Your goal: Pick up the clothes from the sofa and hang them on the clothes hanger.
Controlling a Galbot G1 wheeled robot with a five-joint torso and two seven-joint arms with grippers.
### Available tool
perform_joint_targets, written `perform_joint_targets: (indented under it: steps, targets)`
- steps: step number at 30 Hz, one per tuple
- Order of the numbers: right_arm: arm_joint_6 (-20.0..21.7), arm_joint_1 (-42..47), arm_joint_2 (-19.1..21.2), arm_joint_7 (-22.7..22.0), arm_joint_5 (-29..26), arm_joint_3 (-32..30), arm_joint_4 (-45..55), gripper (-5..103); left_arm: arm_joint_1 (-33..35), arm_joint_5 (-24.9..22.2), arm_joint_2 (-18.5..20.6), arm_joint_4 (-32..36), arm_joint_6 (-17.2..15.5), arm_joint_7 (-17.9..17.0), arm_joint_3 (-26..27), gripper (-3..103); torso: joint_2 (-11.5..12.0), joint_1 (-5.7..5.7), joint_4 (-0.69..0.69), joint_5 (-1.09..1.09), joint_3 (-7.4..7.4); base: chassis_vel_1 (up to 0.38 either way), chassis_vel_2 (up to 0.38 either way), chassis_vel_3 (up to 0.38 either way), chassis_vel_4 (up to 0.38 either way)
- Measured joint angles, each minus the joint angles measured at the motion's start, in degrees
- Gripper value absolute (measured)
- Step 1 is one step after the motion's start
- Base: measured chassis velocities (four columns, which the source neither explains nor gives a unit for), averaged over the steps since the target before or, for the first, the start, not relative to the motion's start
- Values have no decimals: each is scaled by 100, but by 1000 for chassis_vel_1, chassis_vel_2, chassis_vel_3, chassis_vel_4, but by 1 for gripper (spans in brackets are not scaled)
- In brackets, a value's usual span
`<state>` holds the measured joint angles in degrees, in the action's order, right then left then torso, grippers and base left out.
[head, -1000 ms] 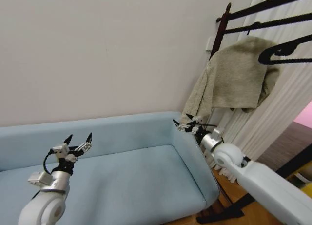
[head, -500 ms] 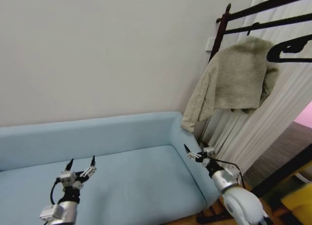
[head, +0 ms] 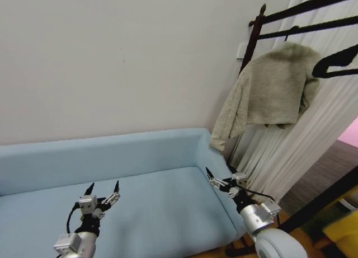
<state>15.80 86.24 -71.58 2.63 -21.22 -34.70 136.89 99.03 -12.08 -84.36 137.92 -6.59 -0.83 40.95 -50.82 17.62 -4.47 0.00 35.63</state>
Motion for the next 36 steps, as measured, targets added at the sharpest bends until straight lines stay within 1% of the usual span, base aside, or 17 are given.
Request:
perform_joint_targets:
  steps: [36]
  targets:
    - [-4, -22, 54, -31, -76, 25, -22, 100, -17, -26, 36, -1, -15, -19, -8, 100, 1, 0, 1, 0, 0, 0, 0, 0, 0]
